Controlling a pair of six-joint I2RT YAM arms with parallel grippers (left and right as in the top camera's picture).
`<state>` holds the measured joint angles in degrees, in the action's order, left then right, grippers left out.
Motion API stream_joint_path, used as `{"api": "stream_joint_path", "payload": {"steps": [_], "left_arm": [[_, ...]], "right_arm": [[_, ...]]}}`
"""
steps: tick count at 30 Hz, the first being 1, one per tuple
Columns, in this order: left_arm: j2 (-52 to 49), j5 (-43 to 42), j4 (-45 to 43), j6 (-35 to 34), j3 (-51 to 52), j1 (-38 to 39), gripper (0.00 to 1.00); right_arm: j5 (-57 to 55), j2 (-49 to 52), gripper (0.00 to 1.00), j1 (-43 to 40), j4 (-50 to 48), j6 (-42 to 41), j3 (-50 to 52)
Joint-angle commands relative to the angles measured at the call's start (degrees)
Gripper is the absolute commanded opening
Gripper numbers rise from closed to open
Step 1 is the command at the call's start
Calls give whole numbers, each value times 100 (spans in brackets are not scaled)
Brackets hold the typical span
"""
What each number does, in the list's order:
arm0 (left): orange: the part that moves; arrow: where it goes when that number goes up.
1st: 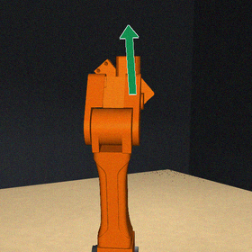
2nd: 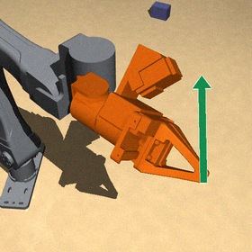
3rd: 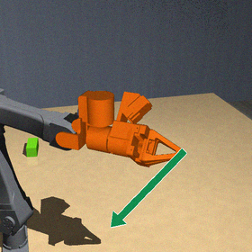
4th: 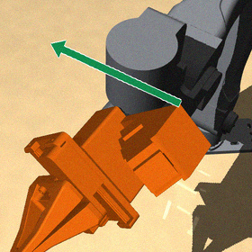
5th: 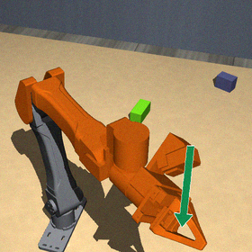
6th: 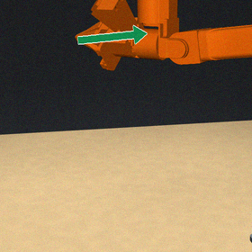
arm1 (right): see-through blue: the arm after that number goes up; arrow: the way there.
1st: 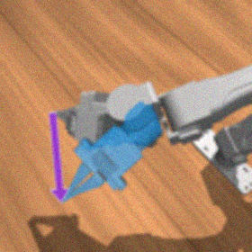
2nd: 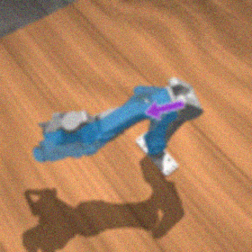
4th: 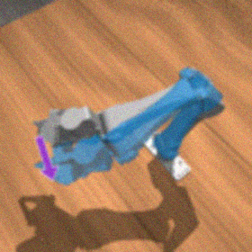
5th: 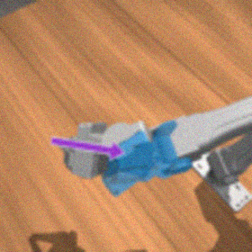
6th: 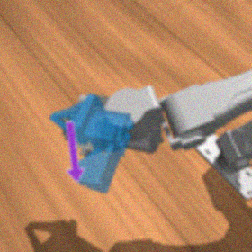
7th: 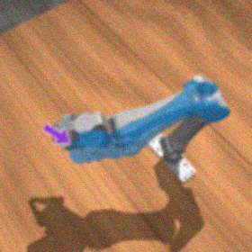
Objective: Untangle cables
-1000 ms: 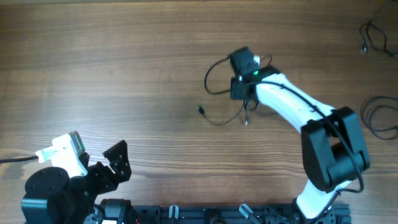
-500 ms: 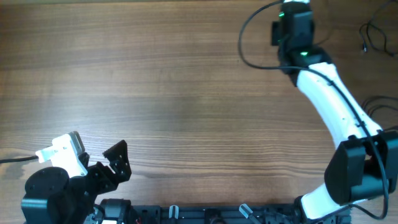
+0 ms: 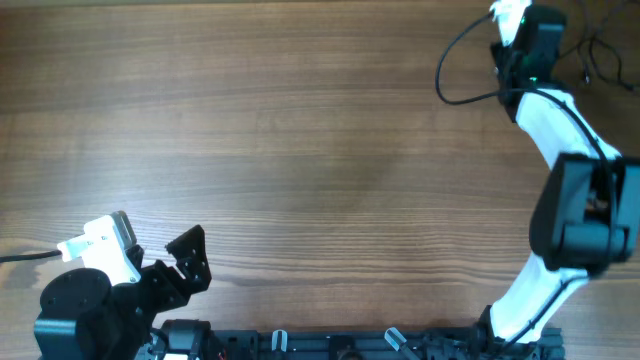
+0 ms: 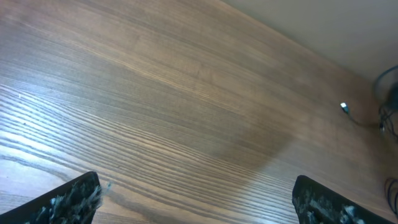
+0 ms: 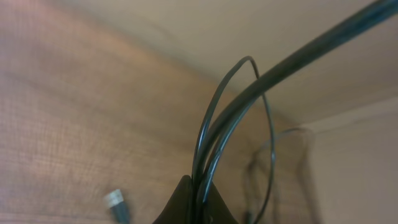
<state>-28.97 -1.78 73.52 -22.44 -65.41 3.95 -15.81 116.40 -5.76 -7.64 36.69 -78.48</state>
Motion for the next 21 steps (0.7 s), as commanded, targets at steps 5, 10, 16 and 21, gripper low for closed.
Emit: {"api": "stream_joint_path", "payload": {"steps": [5, 10, 16, 21], "left_arm": [[35, -50, -11, -52, -7, -33, 100], [35, -50, -11, -52, -7, -33, 100], [35, -50, -11, -52, -7, -33, 100], [35, -50, -9, -52, -7, -33, 100]], "right_arm": [[302, 1117, 7, -20, -44, 234, -37], [321, 1207, 47, -22, -52, -358, -37], [17, 1117, 100, -22, 260, -876, -37], [44, 584, 100, -15, 752, -1928, -37]]}}
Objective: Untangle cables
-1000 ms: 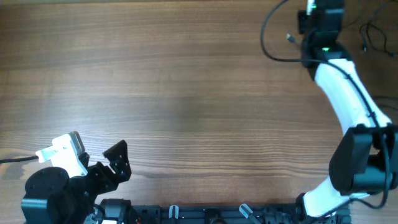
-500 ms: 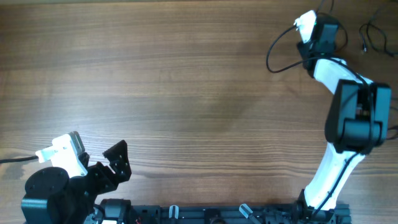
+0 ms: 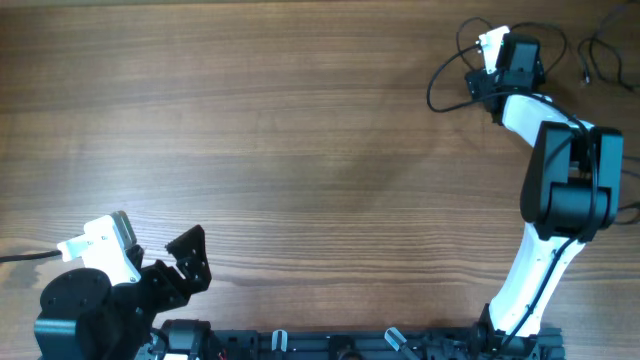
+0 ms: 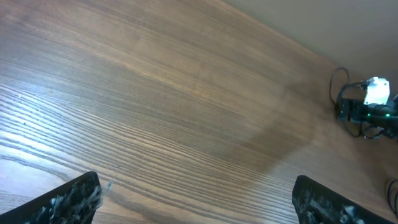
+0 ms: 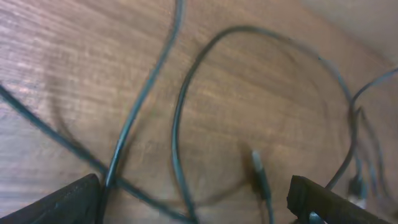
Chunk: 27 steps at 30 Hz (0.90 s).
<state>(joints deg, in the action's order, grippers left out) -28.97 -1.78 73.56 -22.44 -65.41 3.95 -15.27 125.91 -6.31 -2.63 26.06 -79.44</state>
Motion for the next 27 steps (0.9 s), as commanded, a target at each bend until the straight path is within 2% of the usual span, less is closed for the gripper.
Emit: {"api": "stream_joint_path", "payload": {"steps": [1, 6, 10, 14, 19, 22, 27], "left_arm": [[35, -50, -13, -52, -7, -33, 100], [35, -50, -13, -52, -7, -33, 99], [35, -50, -13, -52, -7, -33, 100], [35, -50, -13, -52, -7, -33, 100], [35, -50, -13, -52, -7, -33, 100], [35, -50, -15, -52, -7, -33, 100], [35, -50, -13, -52, -7, -33, 100]], "right_arm": [[-9, -553, 100, 39, 341, -1023, 59], [-11, -1521, 100, 46, 837, -1716, 59], [96, -2544, 100, 46, 1558, -3335, 59], [1010, -3359, 100, 46, 2114, -4553, 59], [2516, -4079, 100, 46, 2973, -4723, 59], [2524, -4524, 100, 46, 3683, -4682, 59], [2520, -5335, 100, 46, 4638, -4098, 94]]}}
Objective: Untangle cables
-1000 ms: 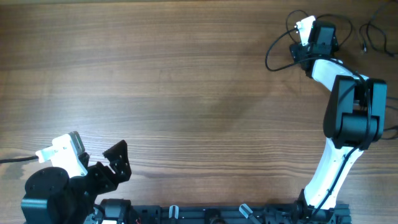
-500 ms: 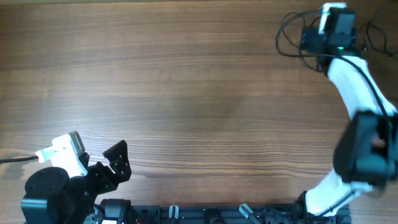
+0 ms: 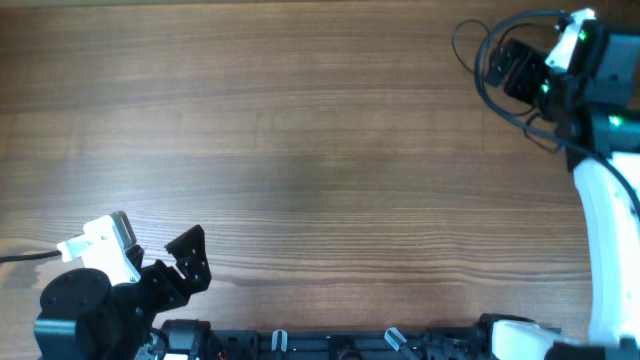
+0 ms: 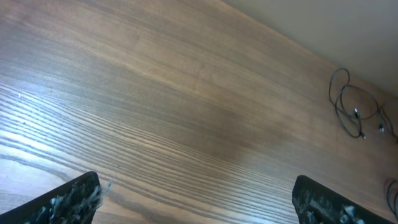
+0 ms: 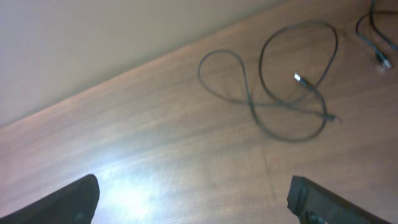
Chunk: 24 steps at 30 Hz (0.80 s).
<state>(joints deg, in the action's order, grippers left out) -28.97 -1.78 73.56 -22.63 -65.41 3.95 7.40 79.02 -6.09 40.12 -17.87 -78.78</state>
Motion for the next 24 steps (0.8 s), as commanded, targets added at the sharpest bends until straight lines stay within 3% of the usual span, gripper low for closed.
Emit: {"api": "stream_joint_path", "payload": {"steps": [1, 19, 24], "left_arm": [[35, -50, -13, -33, -7, -33, 100], [35, -50, 9, -33, -7, -33, 100], [35, -50, 52, -33, -7, -33, 100]], "right_arm": [[254, -826, 100, 24, 485, 319, 68], [258, -5112, 100, 24, 1366, 612, 1180], [258, -5796, 100, 24, 1845, 579, 1180]]}}
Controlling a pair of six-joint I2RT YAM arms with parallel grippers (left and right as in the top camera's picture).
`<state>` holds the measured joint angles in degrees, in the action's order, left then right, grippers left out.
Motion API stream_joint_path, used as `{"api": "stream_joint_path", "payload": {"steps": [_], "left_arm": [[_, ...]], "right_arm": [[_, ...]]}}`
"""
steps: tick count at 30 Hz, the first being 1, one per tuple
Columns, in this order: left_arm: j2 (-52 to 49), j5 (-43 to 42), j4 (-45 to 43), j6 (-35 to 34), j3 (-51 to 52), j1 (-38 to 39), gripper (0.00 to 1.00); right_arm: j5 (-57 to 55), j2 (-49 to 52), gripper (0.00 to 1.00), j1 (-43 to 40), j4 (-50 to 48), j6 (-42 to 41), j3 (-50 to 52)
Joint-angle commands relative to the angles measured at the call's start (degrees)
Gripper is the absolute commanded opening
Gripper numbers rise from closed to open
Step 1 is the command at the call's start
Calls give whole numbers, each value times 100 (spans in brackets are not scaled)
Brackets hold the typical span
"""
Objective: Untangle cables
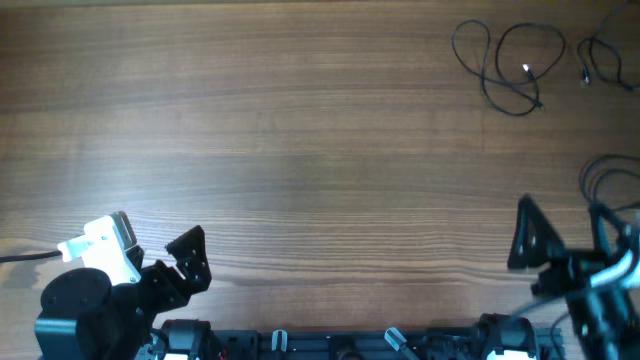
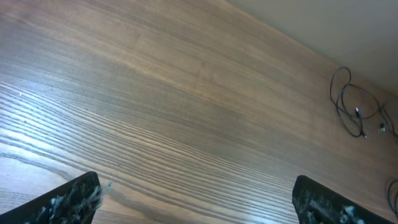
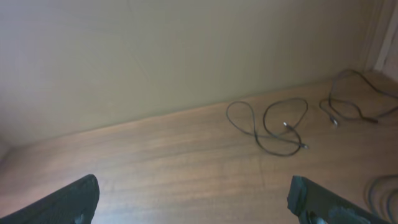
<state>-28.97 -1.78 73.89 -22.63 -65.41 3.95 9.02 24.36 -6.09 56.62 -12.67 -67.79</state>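
A thin black cable lies in loose loops at the far right of the wooden table, also seen in the right wrist view and the left wrist view. A second black cable lies apart to its right, near the corner. My right gripper is open and empty, low at the front right, far from both. At the front left my left gripper is open and empty too.
Further black cable loops lie at the table's right edge, close to my right arm. A pale wall rises behind the far edge of the table. The arm mounts line the front edge.
My right arm was up over the cables at the far right corner; it is now back low at the front right, still open. The cables lie as they did.
My right gripper was shut on a black cable at the far right corner. Then it stood open just above the cable on the table. Then it was raised clear, and now it is back at the front right. My left arm never moved.
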Motion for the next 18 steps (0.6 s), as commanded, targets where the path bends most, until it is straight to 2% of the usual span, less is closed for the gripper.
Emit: {"api": "stream_joint_path", "payload": {"steps": [1, 11, 18], "left_arm": [[35, -50, 17, -33, -7, -33, 100], [35, -50, 20, -33, -7, -33, 100], [35, -50, 17, -33, -7, -33, 100]], "right_arm": [[96, -367, 100, 24, 278, 48, 79], [144, -389, 100, 24, 1117, -70, 81], [142, -389, 100, 24, 1158, -1423, 81]]}}
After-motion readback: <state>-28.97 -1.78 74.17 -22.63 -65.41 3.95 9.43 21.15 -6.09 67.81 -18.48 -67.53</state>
